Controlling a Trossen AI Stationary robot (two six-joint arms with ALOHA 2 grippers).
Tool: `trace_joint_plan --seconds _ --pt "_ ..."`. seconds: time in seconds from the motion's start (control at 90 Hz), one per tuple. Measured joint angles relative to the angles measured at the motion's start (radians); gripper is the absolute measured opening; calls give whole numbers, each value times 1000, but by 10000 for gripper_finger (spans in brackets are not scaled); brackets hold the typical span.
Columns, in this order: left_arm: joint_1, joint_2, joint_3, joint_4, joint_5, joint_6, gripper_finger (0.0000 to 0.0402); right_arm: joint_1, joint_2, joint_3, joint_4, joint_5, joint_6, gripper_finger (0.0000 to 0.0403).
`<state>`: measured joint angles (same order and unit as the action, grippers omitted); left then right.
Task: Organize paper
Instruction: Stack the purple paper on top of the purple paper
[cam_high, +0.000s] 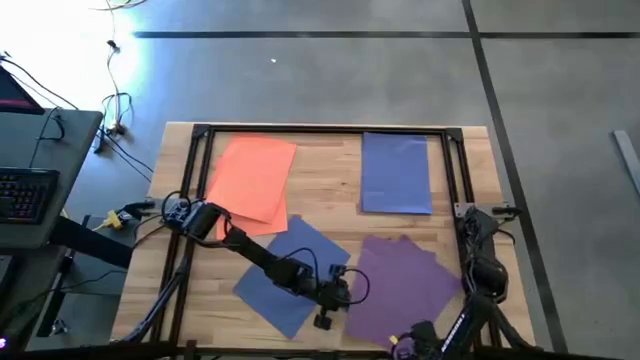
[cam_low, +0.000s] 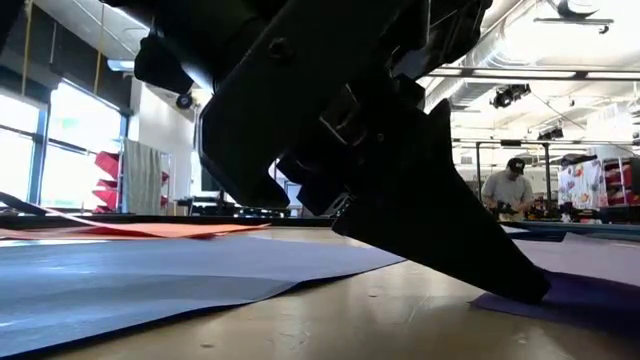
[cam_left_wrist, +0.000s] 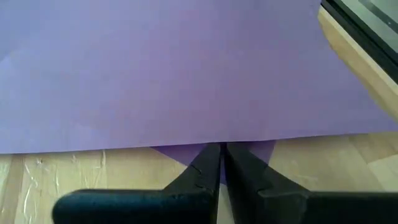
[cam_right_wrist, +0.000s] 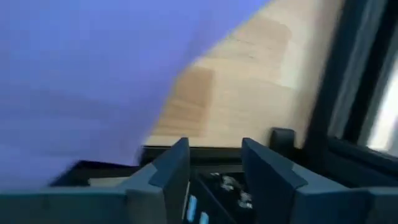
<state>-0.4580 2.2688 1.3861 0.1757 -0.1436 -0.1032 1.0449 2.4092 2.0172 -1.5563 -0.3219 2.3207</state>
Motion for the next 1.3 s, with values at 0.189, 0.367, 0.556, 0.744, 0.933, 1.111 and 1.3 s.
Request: trace_joint_plan --seconds 0.189,0.367,0.556,0.744,0.933,1.111,1.3 --pt "0 0 -1 3 0 1 0 -8 0 -30 49 79 -9 45" --pt "1 0 -1 3 -4 1 0 -33 0 -70 121 86 -46 3" --pt "1 0 -1 3 -5 2 0 -41 -2 -64 156 139 -51 2" --pt "1 0 -1 0 -20 2 0 -46 -2 -24 199 244 -52 0" --pt "1 0 -1 0 -23 2 0 -55 -1 -16 258 245 -81 0" --pt "1 1 -1 0 -23 2 0 -50 -12 -16 264 216 -94 0" --pt "1 1 0 -20 -48 5 0 -22 -69 -15 277 371 -78 0"
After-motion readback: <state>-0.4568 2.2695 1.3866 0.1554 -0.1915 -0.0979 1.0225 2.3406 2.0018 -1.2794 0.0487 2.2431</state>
